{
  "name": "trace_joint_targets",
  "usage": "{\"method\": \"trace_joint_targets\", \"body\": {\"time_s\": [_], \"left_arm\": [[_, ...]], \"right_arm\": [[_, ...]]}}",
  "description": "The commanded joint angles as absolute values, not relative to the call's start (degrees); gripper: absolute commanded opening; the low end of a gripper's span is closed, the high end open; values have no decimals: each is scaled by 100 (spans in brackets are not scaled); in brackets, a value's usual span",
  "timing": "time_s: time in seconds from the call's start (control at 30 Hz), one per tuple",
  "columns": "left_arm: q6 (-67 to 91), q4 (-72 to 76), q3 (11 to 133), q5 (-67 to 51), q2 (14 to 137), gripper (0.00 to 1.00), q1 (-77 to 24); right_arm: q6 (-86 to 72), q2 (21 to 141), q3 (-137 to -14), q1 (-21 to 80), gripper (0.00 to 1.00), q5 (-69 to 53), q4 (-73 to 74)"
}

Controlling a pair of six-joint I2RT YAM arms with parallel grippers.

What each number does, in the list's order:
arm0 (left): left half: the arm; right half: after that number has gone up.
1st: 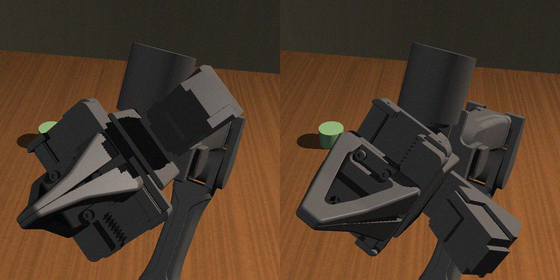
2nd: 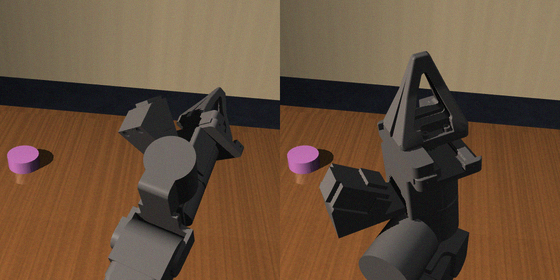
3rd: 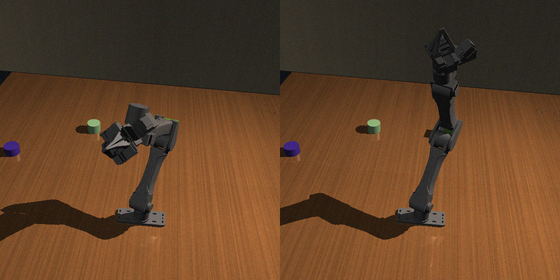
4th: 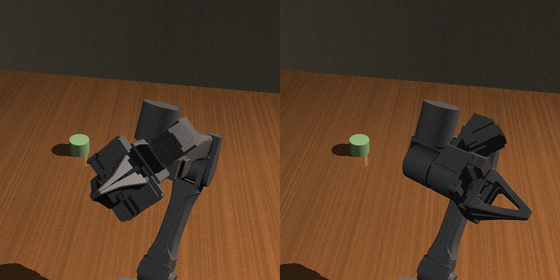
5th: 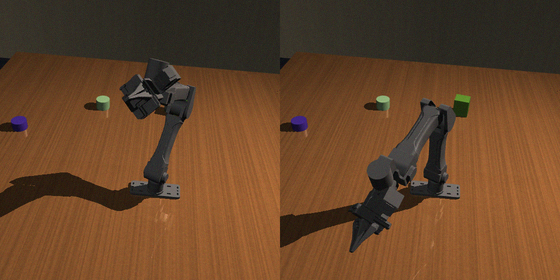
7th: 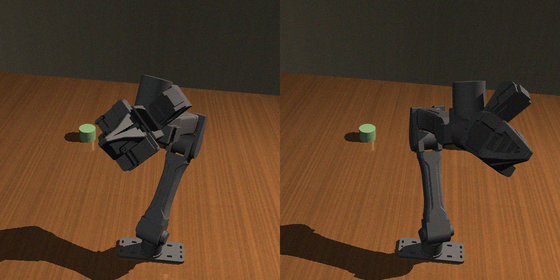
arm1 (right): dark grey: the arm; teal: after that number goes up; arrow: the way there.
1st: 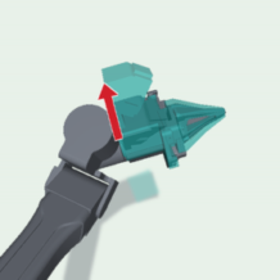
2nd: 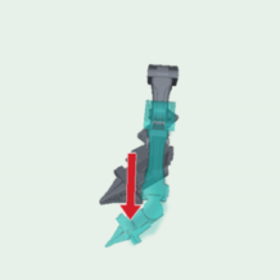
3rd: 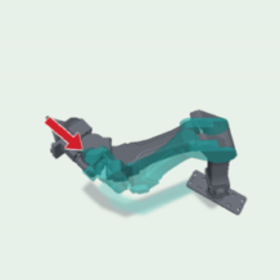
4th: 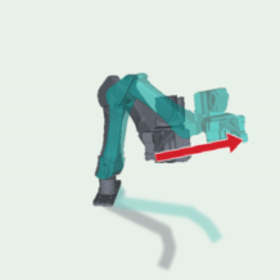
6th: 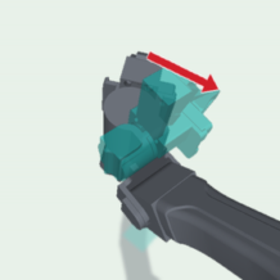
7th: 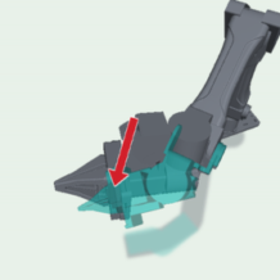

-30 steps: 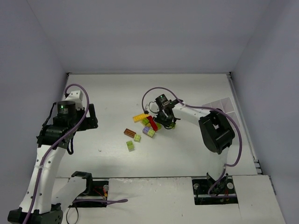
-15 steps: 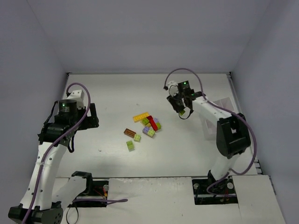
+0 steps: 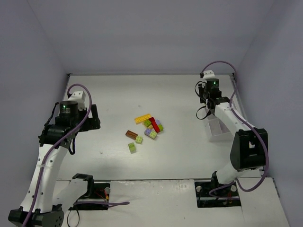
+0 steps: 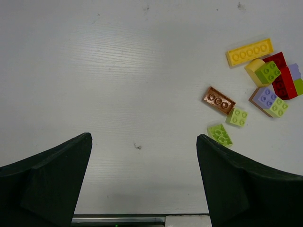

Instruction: Sort the legos into containers by color

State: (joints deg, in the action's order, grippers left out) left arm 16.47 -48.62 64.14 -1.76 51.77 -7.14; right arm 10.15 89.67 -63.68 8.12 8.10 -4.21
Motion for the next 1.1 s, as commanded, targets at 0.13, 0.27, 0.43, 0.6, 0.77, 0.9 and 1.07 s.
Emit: {"method": "trace_joint_targets", "body": {"time_s": [0.13, 0.27, 0.43, 0.6, 0.77, 0.9, 1.07], "left_arm": [[1635, -4579, 6583, -290, 5238, 85, -747], [1635, -4579, 6583, -308, 5256, 85, -747], [1644, -4562, 6566, -325, 5282, 85, -747], [1643, -4570, 6557, -334, 5282, 85, -747], [1644, -4535, 6521, -343, 5300, 85, -747], [1644, -4544, 6539, -343, 5300, 85, -747], [1644, -4526, 6530, -343, 5291, 85, -756]], "right_arm": [[844, 8552, -6135, 238, 0, 1020, -1450], [888, 8490, -6012, 97, 0, 941, -1564], [940, 8429, -5819, -130, 0, 870, -1696], [923, 8297, -5564, -246, 1, 800, -1784], [879, 8253, -5449, -316, 10, 879, -1828], [861, 8191, -5414, -316, 24, 800, -1828], [817, 8139, -5379, -316, 43, 739, -1819]]}}
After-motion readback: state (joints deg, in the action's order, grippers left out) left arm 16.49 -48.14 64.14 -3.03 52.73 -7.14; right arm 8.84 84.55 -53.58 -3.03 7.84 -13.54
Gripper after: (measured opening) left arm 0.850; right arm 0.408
